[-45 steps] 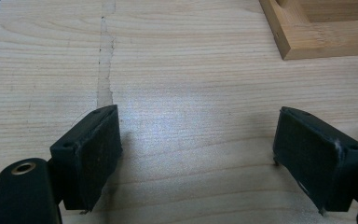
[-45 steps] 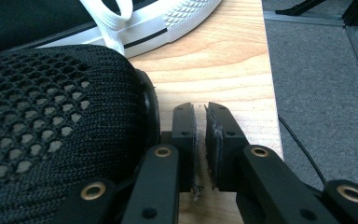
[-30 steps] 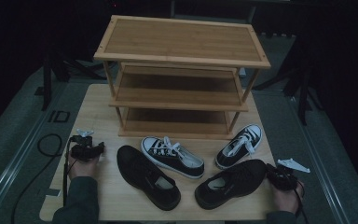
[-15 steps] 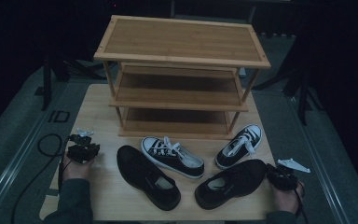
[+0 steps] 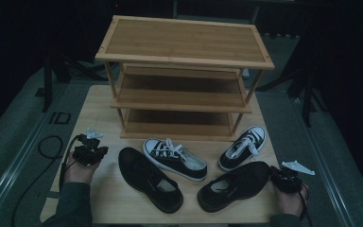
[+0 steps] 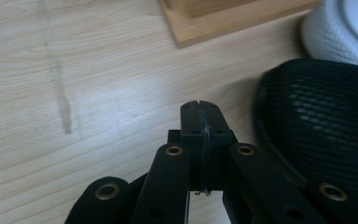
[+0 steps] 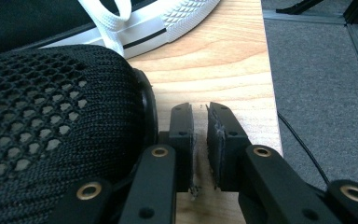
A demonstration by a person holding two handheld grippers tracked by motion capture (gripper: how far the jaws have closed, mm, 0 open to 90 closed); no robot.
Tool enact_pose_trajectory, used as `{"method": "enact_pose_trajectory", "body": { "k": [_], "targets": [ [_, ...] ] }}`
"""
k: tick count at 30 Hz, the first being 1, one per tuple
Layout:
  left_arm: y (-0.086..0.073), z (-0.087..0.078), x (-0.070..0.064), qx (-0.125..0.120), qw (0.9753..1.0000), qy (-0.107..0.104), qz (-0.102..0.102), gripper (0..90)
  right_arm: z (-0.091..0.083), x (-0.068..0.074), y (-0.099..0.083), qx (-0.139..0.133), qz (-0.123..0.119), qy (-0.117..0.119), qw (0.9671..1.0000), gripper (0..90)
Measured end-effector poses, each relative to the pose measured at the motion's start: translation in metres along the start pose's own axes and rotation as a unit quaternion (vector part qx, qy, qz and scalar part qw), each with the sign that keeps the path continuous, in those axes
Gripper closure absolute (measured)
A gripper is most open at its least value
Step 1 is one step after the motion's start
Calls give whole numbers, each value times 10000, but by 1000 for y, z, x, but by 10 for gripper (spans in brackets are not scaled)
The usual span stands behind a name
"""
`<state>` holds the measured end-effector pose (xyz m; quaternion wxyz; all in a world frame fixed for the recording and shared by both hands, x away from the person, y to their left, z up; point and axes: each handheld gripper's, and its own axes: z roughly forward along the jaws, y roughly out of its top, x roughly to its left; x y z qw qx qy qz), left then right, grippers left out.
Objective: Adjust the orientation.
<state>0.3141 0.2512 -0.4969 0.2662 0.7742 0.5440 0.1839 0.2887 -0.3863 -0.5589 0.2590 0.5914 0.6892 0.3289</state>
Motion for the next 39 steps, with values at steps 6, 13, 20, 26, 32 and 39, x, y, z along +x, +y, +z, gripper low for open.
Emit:
{"method": "enact_pose_trajectory", "body": {
  "k": [6, 13, 20, 26, 32, 39],
  "targets": [
    [5, -9, -9, -21, 9997, -177, 168, 898, 0, 0, 0, 0, 6, 1, 10000, 800],
    [11, -17, -21, -66, 9985, -369, 406, 880, 0, 0, 0, -1, 15, 9, 10000, 798],
    [19, -24, -31, -46, 9968, -487, 639, 853, 0, 0, 0, -1, 15, 12, 10000, 796],
    [21, -28, -38, -31, 9955, -582, 745, 814, 0, 0, 0, -1, 12, 8, 10000, 795],
    [22, -30, -45, 6, 9942, -647, 856, 788, 0, 0, 0, -1, 12, 7, 10000, 795],
    [23, -31, -51, 57, 9923, -831, 918, 762, 0, 0, 0, -2, 12, 9, 10000, 794]
  ]
}}
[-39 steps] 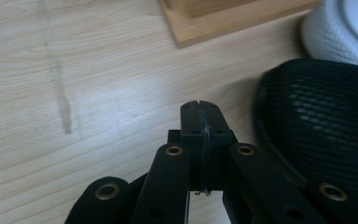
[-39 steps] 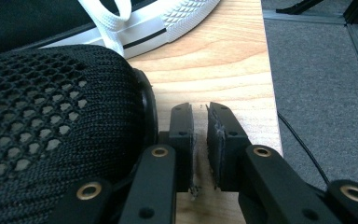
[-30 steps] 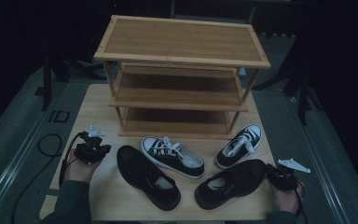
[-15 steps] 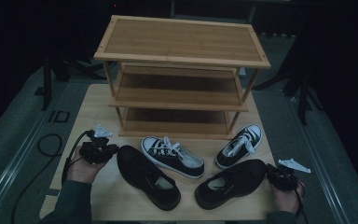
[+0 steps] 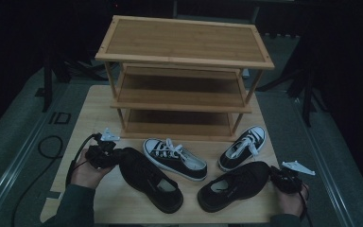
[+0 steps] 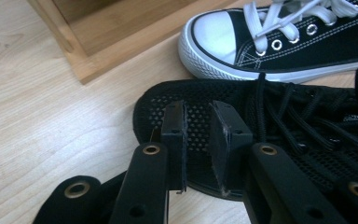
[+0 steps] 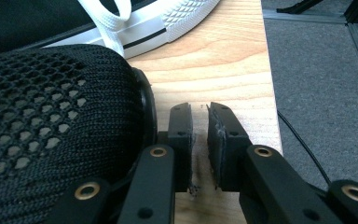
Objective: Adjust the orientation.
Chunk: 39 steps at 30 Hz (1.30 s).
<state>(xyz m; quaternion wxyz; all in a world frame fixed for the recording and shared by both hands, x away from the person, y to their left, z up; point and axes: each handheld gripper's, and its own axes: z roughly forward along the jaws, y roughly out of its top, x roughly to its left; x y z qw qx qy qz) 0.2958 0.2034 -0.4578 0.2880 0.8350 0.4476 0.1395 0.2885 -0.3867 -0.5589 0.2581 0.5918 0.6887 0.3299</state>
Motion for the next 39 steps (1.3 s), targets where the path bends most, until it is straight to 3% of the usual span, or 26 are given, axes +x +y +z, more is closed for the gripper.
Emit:
{"method": "enact_pose_trajectory", "body": {
  "k": [10, 25, 39],
  "targets": [
    [1, -4, -9, -73, 9999, -118, 87, 741, 0, 0, 0, 0, 0, 0, 10000, 793],
    [-1, 1, -22, 29, 9993, -277, 232, 723, 0, 0, 0, -5, -2, 10, 10000, 790],
    [-1, 2, -26, 81, 9990, -336, 285, 711, 0, 0, 0, -7, -3, 13, 10000, 789]
  ]
}}
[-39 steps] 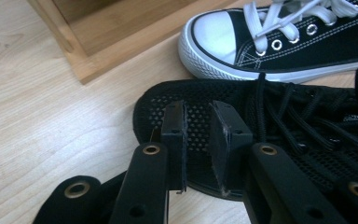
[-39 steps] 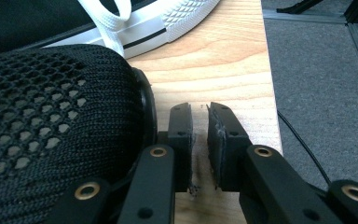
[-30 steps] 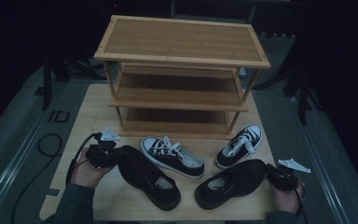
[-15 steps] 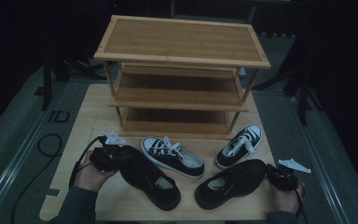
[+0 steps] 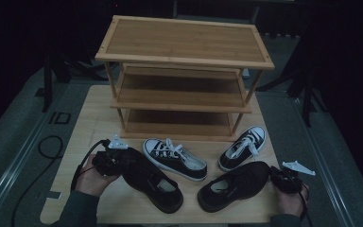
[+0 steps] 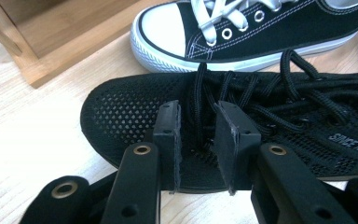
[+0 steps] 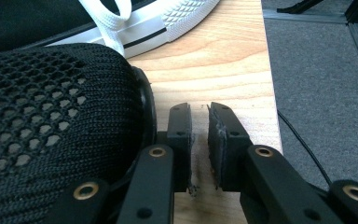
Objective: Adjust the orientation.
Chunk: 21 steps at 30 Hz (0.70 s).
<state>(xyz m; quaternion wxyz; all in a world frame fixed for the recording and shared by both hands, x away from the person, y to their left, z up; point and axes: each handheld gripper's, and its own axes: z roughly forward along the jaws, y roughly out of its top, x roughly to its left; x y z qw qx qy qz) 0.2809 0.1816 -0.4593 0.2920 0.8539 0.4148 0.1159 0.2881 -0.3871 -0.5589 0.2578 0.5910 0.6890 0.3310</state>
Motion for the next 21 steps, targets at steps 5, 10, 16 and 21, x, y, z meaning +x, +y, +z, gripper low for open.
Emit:
{"method": "enact_pose_trajectory", "body": {
  "k": [5, 10, 16, 21],
  "targets": [
    [-2, 4, 0, 96, 9999, -30, -4, 711, 0, 0, 0, -1, -4, 2, 10000, 788],
    [-4, 6, 1, 208, 9998, -60, 3, 714, 0, 0, 0, 0, -4, 4, 10000, 788],
    [-8, 8, 0, 349, 9994, -46, 17, 758, 0, 0, 0, -2, -1, 3, 10000, 788],
    [-8, 9, 0, 438, 9990, -41, 81, 867, 0, 0, 0, -1, -7, 2, 10000, 788]
  ]
}}
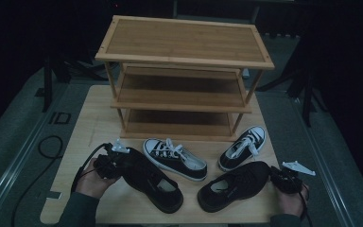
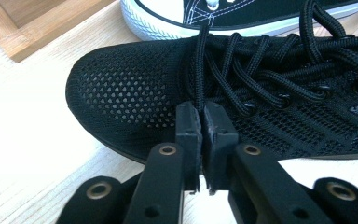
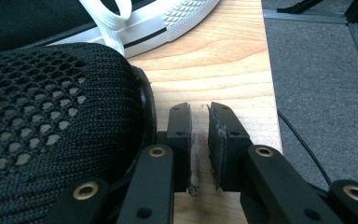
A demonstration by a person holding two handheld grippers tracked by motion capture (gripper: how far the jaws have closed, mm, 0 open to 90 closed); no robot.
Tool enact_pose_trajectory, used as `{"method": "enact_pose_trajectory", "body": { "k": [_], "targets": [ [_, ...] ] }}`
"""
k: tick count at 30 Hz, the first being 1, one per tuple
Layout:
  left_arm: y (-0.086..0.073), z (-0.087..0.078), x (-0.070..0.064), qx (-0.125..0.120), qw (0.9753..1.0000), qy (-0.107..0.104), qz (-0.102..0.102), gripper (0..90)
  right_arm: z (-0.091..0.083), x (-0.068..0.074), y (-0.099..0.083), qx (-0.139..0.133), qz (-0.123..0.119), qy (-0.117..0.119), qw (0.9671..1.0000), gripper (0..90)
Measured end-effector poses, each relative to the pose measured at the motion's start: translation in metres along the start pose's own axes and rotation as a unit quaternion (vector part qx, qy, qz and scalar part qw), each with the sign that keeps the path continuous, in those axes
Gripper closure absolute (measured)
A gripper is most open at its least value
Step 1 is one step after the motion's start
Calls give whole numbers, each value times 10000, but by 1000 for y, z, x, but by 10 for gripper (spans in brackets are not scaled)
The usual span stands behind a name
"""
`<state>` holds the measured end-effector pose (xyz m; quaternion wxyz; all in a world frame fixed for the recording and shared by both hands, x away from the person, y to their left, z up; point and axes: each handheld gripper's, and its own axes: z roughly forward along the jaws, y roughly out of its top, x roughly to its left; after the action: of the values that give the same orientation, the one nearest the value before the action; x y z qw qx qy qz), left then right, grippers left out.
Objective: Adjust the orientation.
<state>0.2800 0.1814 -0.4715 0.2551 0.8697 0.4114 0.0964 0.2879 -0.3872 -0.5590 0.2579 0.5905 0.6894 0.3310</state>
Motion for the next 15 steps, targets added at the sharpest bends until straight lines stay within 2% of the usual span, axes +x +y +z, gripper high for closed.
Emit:
{"method": "enact_pose_trajectory", "body": {
  "k": [9, 15],
  "targets": [
    [2, 0, 5, 10, 10000, 2, -25, 880, 0, 0, 0, 1, 2, 3, 10000, 787],
    [4, -2, 13, 25, 9999, 139, -59, 882, 0, 0, 0, 1, 3, 5, 10000, 787]
  ]
}}
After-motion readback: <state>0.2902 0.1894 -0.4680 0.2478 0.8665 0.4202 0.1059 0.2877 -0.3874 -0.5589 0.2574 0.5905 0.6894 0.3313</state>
